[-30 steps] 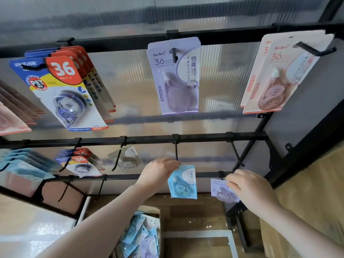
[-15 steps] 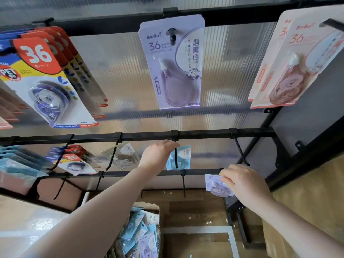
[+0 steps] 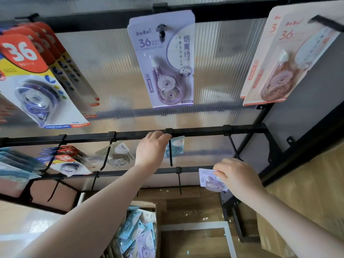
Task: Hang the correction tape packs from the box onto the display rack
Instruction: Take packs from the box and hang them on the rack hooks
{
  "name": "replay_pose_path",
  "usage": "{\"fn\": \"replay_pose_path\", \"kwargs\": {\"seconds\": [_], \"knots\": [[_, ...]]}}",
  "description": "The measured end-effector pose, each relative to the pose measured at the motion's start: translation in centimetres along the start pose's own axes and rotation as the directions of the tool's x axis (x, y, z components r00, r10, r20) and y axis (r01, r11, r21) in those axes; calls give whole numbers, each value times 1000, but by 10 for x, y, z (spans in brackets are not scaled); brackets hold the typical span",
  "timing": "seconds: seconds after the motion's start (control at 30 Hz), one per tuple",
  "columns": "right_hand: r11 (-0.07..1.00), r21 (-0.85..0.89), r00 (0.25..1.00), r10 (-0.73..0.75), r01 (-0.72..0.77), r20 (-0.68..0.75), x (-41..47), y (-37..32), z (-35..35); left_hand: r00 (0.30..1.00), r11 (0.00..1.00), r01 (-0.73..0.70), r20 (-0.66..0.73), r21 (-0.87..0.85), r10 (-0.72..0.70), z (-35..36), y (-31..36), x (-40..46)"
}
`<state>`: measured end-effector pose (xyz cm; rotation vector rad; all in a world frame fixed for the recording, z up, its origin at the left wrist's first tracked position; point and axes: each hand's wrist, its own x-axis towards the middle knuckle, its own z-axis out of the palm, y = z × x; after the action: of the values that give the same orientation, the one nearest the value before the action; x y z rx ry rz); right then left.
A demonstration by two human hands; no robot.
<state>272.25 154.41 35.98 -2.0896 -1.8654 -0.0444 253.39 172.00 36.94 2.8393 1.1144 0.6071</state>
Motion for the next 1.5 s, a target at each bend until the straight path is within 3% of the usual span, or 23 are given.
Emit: {"fn": "replay_pose_path", "kwargs": {"seconds": [0.3, 0.57, 0.87, 1.13, 1.5], "knots": [[998, -5, 994, 63, -63, 89, 14, -27, -59, 997, 996, 77, -4, -33, -77, -65, 2, -40], [997, -62, 997, 42, -38, 71, 43, -73, -126, 994, 995, 98, -39, 12, -97, -148, 1, -58], [995, -64, 997, -72, 71, -19, 66, -128, -197, 981, 983, 159, -96, -90, -168, -217, 1, -71], [978, -162, 986, -147, 133, -81, 86, -154, -241, 973, 973, 194, -101, -123, -207, -249, -3, -78], [988, -138, 990, -88, 73, -110, 111, -151, -257, 982, 980, 175, -55, -93, -180, -270, -3, -67]]}}
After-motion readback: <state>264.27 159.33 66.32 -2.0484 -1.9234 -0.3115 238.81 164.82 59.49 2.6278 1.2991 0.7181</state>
